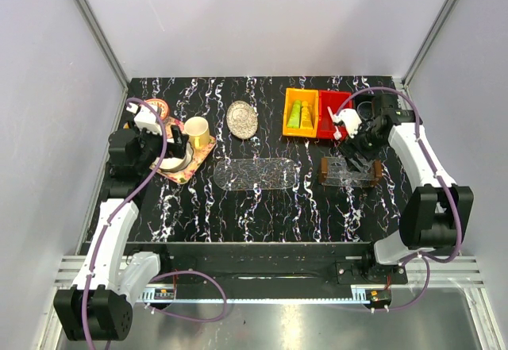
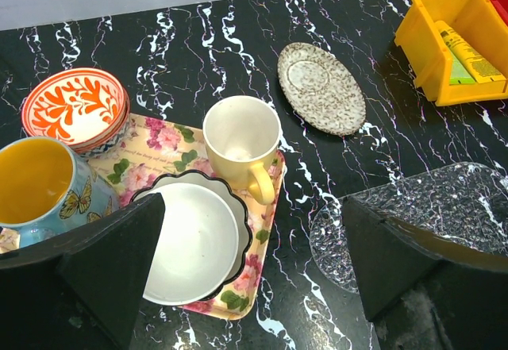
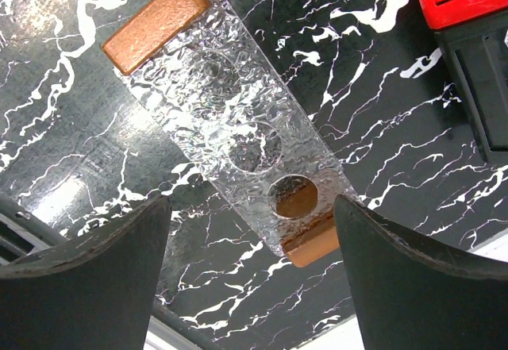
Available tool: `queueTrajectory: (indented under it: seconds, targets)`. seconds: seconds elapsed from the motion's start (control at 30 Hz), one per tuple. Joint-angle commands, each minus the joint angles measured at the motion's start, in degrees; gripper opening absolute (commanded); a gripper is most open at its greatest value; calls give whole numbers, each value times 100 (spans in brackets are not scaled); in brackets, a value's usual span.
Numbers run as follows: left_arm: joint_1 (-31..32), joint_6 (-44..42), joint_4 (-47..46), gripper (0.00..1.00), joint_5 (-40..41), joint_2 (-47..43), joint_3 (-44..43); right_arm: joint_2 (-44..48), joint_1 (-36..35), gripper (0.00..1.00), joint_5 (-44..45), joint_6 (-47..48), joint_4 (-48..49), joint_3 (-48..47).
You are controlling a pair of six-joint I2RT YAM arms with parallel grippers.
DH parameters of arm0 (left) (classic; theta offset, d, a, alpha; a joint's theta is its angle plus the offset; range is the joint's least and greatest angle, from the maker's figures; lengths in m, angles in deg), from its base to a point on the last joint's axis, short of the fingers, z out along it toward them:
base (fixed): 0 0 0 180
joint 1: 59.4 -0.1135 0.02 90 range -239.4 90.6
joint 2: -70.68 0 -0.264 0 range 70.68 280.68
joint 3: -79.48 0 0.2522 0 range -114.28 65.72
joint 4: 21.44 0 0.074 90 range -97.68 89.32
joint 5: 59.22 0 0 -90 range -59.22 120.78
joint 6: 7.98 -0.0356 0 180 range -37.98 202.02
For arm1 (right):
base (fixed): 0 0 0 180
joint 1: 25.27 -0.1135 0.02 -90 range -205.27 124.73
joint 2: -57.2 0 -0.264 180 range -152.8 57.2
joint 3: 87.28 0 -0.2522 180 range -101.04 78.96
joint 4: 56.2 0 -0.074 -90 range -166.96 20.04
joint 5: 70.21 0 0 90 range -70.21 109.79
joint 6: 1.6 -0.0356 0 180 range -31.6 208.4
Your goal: Prepare toiletry sets of a toothbrush and toothpaste on the tray
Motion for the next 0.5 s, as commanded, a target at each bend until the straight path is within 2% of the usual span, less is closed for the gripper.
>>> queueTrajectory:
  seconds: [0.0, 0.2, 0.23, 0.27, 0.47]
  targets:
    - [-12, -89, -195, 99, -89, 36, -233, -112, -10, 88, -215, 134, -183, -323]
    - [-4, -107, -178, 99, -80, 54, -233, -253, -27, 91, -83, 353, -227, -306]
    - [5, -107, -186, 99, -80, 54, -233, -279, -54, 98, -83, 458, -236, -288]
    - [-3, -98, -186, 99, -71, 54, -233, -288, -71, 100, -57, 511, -227, -271]
    - [-3, -125, -195, 99, -54, 54, -233, -376, -326, 100, 31, 854, -130, -235]
